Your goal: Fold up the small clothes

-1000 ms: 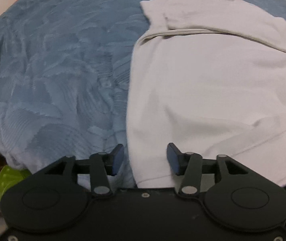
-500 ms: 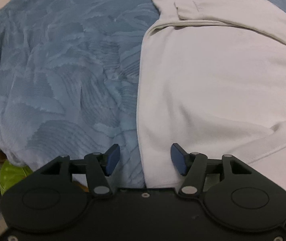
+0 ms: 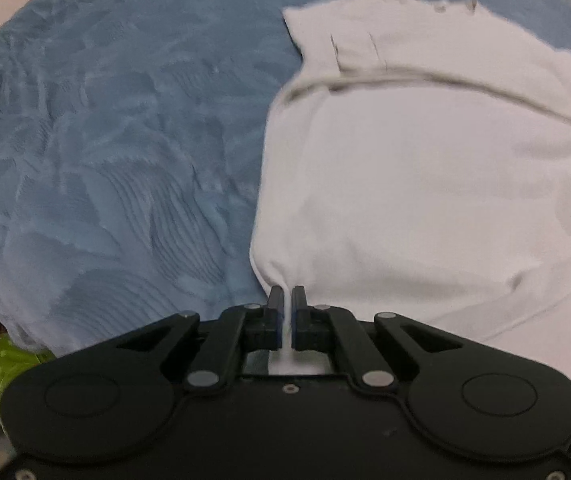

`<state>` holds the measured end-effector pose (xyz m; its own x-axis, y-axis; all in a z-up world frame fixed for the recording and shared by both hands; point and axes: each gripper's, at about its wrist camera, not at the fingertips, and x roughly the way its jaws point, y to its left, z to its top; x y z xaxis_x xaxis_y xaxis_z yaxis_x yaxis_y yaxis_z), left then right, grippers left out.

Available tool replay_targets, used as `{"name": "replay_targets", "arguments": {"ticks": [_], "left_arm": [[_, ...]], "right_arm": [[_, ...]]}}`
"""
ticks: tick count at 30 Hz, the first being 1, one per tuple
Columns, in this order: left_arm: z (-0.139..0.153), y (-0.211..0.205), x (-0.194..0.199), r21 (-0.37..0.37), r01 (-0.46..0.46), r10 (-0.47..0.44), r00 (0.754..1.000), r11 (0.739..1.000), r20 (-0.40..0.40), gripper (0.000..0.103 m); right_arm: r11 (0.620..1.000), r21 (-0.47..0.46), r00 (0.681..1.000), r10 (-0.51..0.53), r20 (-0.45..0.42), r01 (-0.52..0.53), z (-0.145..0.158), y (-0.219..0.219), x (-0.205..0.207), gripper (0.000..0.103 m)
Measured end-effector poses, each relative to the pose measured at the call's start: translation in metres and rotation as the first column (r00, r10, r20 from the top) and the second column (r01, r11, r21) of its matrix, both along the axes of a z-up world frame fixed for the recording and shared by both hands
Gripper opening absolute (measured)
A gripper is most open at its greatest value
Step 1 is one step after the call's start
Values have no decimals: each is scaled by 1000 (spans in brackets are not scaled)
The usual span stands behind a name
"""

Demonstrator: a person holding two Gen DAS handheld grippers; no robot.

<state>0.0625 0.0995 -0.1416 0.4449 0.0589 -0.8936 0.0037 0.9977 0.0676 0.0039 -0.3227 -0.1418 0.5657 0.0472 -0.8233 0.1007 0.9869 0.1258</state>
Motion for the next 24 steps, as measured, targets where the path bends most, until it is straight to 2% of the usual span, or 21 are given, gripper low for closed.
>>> {"name": "replay_targets", "arguments": {"ticks": [7, 13, 17, 20, 21, 23, 24], "left_arm": [[37, -5, 23, -6, 30, -30, 994, 1000, 107, 1], [55, -11, 58, 6, 43, -43, 985, 999, 168, 1], [63, -5, 93, -5, 19, -18, 976, 1000, 215, 1], [50, -3, 127, -20, 17, -12, 974, 1000, 228, 2], [44, -4, 138, -19, 25, -20, 974, 1000, 226, 3], [32, -6, 150, -8, 30, -27, 977, 1000, 211, 11], [29, -5, 152, -4, 29, -27, 980, 1000, 199, 26]], "right_arm": [[1000, 12, 988, -17, 153, 15, 38, 2, 12, 4], [1000, 7, 973, -3, 232, 2, 59, 2, 48, 4], [998, 43, 958, -49, 284, 39, 64, -7, 78, 4], [995, 73, 955, -87, 282, 69, 52, -13, 106, 4], [993, 84, 956, -101, 275, 81, 44, -16, 118, 6], [992, 87, 961, -112, 253, 92, 33, -18, 132, 18], [993, 70, 962, -114, 248, 100, 30, -19, 134, 22]]}}
